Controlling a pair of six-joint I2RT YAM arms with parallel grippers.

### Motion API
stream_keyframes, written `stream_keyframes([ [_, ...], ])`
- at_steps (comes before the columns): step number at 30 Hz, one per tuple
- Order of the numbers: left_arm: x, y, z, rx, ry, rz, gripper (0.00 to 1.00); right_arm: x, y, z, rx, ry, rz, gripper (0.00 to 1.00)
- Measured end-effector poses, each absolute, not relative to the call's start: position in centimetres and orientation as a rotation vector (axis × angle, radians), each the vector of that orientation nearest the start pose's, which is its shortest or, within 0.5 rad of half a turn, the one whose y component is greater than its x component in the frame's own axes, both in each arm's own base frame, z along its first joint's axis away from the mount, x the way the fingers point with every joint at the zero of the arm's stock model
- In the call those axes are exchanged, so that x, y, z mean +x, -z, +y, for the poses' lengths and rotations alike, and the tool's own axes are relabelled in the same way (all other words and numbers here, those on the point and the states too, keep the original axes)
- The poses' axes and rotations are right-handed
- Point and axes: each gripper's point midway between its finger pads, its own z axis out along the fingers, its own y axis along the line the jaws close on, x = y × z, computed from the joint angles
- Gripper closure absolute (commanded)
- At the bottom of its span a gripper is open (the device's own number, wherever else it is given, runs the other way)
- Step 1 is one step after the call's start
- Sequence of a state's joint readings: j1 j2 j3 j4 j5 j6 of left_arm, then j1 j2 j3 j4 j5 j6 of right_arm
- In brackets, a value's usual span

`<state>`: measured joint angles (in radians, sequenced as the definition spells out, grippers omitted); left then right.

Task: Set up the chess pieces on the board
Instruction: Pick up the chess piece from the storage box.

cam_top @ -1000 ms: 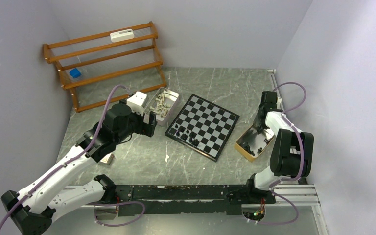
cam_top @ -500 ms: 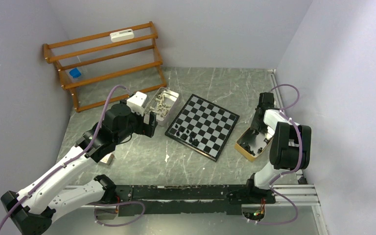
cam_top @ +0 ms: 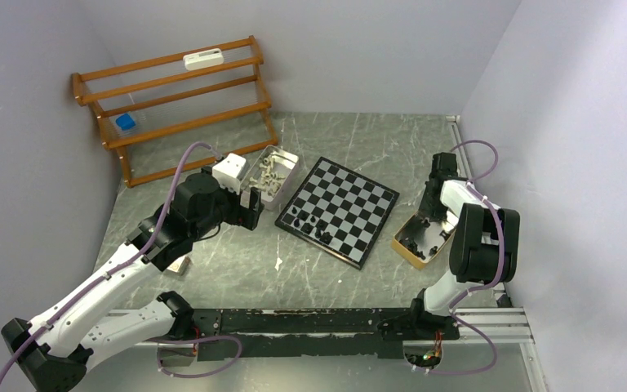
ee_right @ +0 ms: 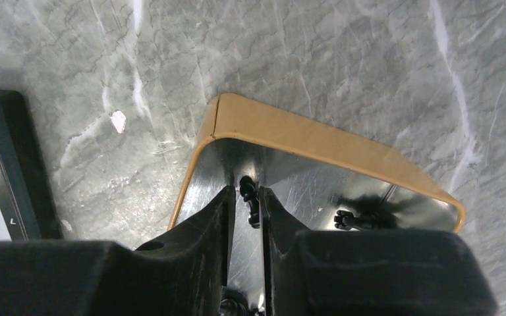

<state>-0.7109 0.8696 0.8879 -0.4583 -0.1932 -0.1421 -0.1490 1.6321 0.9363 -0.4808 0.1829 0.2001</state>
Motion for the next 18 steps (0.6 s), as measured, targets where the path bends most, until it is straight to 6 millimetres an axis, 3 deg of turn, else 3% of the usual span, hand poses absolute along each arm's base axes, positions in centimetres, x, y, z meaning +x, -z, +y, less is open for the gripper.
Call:
stream_keyframes([
  [12,24.3,-23.89,-17.62,0.454,0.362,1.962,0.0,31.05,-1.46,-6.88,0.52,0.228,2.736,0.78],
  [18,24.22,-24.07,-17.59,0.453,0.365,1.956,0.0,30.99,-1.43,-6.86,0.521,0.228,2.744,0.98],
])
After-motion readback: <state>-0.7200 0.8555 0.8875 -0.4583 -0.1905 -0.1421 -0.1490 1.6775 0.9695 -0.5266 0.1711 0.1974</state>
